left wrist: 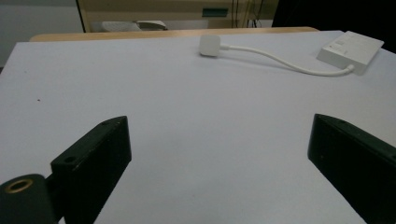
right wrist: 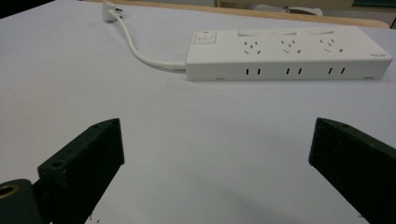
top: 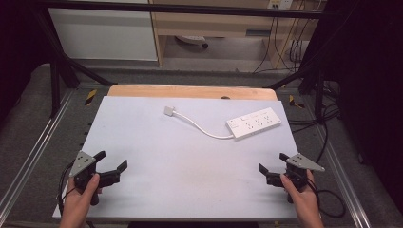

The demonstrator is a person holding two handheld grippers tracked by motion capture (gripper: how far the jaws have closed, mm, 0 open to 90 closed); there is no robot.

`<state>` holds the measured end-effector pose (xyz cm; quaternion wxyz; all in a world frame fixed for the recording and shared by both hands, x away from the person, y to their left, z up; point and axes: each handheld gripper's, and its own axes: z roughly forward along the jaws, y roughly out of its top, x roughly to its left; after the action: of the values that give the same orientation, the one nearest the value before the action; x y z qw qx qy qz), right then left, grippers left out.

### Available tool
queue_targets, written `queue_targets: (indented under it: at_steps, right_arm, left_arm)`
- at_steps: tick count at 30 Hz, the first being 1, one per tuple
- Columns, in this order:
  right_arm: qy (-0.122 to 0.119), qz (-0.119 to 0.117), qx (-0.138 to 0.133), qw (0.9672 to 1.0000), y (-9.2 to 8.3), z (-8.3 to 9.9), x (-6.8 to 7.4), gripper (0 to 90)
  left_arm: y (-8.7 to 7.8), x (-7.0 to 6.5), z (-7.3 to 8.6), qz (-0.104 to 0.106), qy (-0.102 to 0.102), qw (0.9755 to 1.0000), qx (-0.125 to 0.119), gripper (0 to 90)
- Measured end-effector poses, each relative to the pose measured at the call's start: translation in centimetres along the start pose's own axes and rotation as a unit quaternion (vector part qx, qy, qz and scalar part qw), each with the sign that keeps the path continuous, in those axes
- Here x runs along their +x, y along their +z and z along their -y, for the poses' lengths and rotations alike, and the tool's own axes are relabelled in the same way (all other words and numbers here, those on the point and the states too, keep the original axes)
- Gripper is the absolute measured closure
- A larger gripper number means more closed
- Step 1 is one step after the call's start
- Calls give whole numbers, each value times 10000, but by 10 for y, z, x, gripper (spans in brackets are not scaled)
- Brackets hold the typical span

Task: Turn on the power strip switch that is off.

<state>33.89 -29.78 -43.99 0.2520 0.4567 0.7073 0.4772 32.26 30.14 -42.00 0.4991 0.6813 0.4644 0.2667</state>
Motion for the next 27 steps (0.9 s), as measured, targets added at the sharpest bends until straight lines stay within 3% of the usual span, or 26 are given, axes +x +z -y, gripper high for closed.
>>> queue_targets:
  at_steps: [4,22,27]
  right_arm:
    - [-54,-34,49,10000,0,0,1,43]
    - [-44,-87,145,9998,-3,-9,10,25]
    - [-4,-136,114,9998,-5,-11,13,24]
  left_arm:
    - [-1,-7,2,102,87,9999,97,62]
    - [0,-13,2,199,266,9993,146,60]
    - [2,-12,4,177,213,9994,204,60]
